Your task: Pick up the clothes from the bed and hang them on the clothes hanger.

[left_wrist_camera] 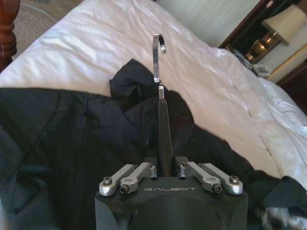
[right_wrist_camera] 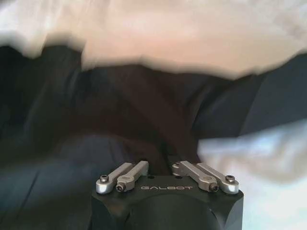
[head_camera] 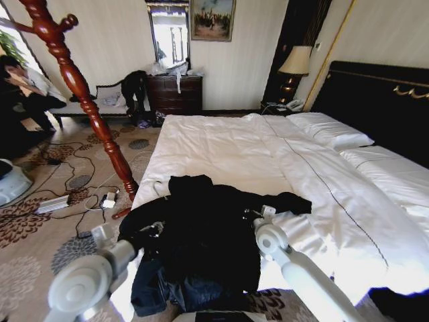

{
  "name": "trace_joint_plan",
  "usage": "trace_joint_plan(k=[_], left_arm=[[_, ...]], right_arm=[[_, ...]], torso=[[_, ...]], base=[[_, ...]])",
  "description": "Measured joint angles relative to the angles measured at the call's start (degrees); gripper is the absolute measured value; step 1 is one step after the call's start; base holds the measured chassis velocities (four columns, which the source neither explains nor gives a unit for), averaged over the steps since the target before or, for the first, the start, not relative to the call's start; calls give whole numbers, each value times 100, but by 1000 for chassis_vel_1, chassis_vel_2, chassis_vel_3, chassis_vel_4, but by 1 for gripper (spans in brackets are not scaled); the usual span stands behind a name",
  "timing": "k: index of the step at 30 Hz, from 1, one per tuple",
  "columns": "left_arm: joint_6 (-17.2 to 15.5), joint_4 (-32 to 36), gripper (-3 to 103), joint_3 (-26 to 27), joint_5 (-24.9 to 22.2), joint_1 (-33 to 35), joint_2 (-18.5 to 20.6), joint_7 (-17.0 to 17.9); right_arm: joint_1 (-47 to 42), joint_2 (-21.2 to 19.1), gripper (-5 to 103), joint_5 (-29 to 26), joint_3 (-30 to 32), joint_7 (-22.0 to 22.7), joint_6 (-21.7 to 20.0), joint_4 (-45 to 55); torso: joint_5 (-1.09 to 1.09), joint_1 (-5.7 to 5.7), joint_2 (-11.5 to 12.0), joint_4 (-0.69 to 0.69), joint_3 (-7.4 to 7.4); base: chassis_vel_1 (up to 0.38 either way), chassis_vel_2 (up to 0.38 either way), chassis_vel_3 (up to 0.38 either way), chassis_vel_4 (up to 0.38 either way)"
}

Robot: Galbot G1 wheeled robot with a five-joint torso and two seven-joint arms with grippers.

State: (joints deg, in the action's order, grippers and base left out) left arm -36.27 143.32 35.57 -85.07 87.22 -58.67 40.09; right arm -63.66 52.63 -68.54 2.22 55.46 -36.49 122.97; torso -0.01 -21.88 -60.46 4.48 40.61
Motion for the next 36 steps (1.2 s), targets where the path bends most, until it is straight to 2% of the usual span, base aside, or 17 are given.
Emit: trace_joint_plan(k=[1, 2, 3, 4, 6, 9, 14, 17, 18, 20, 22, 26, 30, 31, 33, 34, 36], left_arm=[[2, 0, 16, 100, -71, -49, 0, 2], [3, 0, 16, 171, -124, -81, 5, 6], [4, 0, 16, 237, -189, -117, 12, 16], [4, 0, 16, 237, -189, -117, 12, 16], [4, 0, 16, 349, -325, -201, 16, 19], [19, 0, 16, 555, -545, -354, -16, -63], [22, -1, 16, 644, -589, -367, -20, -102], [25, -2, 16, 677, -582, -366, -39, -113], [34, -2, 16, 696, -582, -393, -56, -121], [37, -2, 16, 702, -582, -415, -65, -124], [37, -3, 16, 696, -580, -450, -68, -127], [37, -4, 16, 692, -578, -494, -62, -129], [39, -6, 16, 759, -592, -520, -45, -131], [39, -6, 16, 793, -598, -514, -31, -132], [39, -7, 16, 890, -637, -495, -2, -133], [39, -7, 16, 890, -637, -495, -2, -133], [39, -8, 16, 951, -676, -491, 16, -133]], right_arm=[[-160, -167, 19, -722, -68, 453, -414, 436], [-230, -259, 25, -1084, -122, 616, -523, 634], [-260, -326, 25, -1312, -177, 692, -556, 758], [-260, -326, 25, -1312, -177, 692, -556, 758], [-194, -398, 36, -1551, -298, 721, -558, 869], [252, -355, 51, -1585, -376, 405, -559, 727], [520, -311, 63, -1599, -493, 312, -559, 629], [579, -327, 79, -1844, -709, 381, -560, 577], [577, -336, 84, -1994, -747, 378, -561, 567], [581, -341, 84, -2212, -747, 370, -562, 582], [658, -364, 94, -3193, -654, 380, -563, 752], [803, -380, 100, -3654, -621, 362, -564, 831], [1080, -255, 100, -3442, -707, 142, -620, 656], [1191, -200, 100, -3077, -780, -53, -620, 542], [1514, -19, 100, -1828, -1089, -544, -620, 130], [1514, -19, 100, -1828, -1089, -544, -620, 130], [1854, 212, 100, -1023, -1411, -831, -619, -300]], torso=[[0, 0, 0, 0, 0], [-1, 1, 0, 0, -1], [0, 1, 0, 0, 0], [0, 1, 0, 0, 0], [0, 1, 0, 0, 0], [0, 0, 0, -3, 0], [0, -1, 0, -4, 1], [0, -1, 0, -2, 0], [1, -1, 0, -1, 1], [1, -1, 1, -1, 0], [1, -1, 0, -1, 0], [-1, 0, 0, -1, 0], [1, -1, 1, -1, 1], [0, -1, 0, -1, 0], [0, 0, 0, -1, 0], [0, 0, 0, -1, 0], [0, -1, 1, -2, 1]], base=[[0, 0, 0, 0], [0, 0, 0, 0], [0, 0, 0, 0], [0, 0, 0, 0], [0, 0, 0, 0], [0, 0, 0, 0], [0, 0, 0, 0], [0, 0, 0, 0], [0, 0, 0, 0], [0, 0, 0, 0], [0, 0, 0, 0], [0, 0, 0, 0], [0, 0, 0, 0], [0, 0, 0, 0], [0, 0, 0, 0], [0, 0, 0, 0], [0, 0, 0, 0]])
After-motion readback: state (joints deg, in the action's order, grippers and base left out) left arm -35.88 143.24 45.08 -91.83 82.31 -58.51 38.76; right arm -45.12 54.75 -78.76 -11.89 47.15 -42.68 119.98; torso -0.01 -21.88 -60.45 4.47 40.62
